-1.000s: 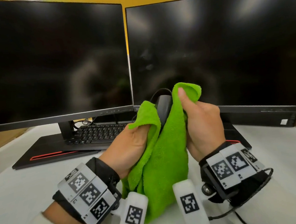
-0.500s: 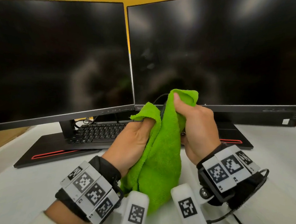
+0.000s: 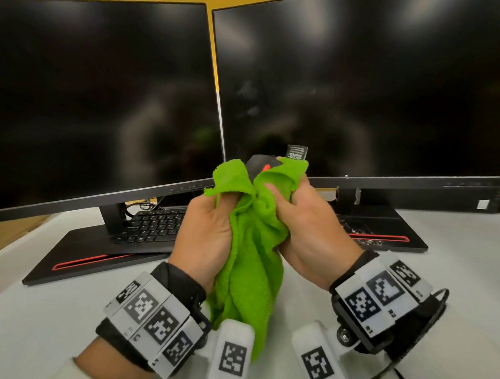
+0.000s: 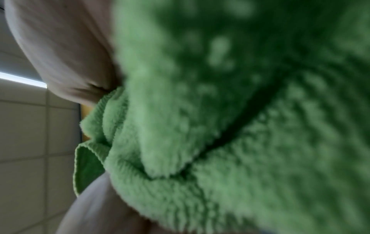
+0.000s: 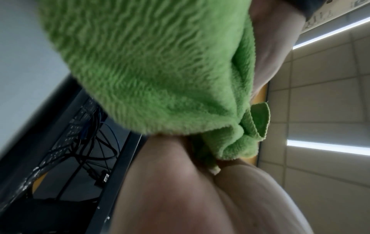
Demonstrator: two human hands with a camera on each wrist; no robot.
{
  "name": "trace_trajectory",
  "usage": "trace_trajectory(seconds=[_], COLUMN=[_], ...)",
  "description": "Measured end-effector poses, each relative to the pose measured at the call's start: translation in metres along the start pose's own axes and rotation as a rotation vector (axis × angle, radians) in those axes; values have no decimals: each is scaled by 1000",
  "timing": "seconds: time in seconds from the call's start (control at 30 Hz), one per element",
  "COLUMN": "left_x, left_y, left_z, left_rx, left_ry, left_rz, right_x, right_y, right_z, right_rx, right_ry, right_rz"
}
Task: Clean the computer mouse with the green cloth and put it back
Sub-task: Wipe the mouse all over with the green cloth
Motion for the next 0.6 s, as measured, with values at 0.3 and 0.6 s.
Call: trace_trajectory(seconds=[0.3,0.6], left_x=[7,-2], left_y=[-9,11], left_z=[0,-2], left_rx=[90,-139], left_ry=[77,5], left_rz=[197,-47], right_x=[12,18], right_y=[36,20], right_z=[-8,-12], right_rx=[-228,-291], right_ry=[63,174], right_rz=[-202,-168])
Point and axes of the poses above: each hand's wrist, its own z-axis towards the middle knuckle, its own y-axis out of the palm, x = y × z, the point moved 10 cm from there along z, towards the middle knuckle, and after that the axes turned 2 degrees about y, right-handed, at the moved point
